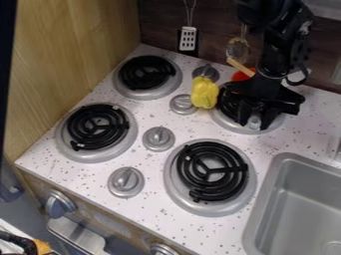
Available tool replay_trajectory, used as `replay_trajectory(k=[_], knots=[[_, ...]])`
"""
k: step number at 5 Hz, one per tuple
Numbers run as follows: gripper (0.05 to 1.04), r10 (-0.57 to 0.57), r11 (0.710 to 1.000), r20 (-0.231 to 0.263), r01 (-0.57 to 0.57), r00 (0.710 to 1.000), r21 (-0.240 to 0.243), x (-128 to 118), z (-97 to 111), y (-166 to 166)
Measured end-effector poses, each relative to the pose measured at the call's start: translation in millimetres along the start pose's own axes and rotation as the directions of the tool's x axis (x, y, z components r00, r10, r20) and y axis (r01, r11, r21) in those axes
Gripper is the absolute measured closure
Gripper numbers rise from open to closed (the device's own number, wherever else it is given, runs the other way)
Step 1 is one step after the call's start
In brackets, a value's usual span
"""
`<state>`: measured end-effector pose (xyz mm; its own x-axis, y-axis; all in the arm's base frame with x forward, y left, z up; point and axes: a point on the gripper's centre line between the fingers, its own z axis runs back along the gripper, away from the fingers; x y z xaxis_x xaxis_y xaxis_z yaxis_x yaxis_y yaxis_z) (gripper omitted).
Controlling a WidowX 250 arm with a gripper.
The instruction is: Moved utensil from bottom right burner to the upper right burner
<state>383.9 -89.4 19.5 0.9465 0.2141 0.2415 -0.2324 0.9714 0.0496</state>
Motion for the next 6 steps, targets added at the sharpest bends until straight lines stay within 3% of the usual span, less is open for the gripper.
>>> replay_trajectory(k=[2, 3, 4, 5, 6], knots=[[0.708, 0.018, 1.000, 0.004, -0.018, 1.000, -0.013, 0, -11, 8], [0.640, 0.031, 0.999, 0.006, -0.031, 0.999, -0.014, -4, -15, 10], [0.334, 0.048, 0.999, -0.001, -0.048, 0.999, -0.020, -8, -18, 10], [0.097, 0.072, 0.997, -0.009, -0.073, 0.997, -0.012, -10, -19, 11], [0.083, 0.092, 0.996, -0.022, -0.092, 0.996, 0.001, -12, -14, 13]])
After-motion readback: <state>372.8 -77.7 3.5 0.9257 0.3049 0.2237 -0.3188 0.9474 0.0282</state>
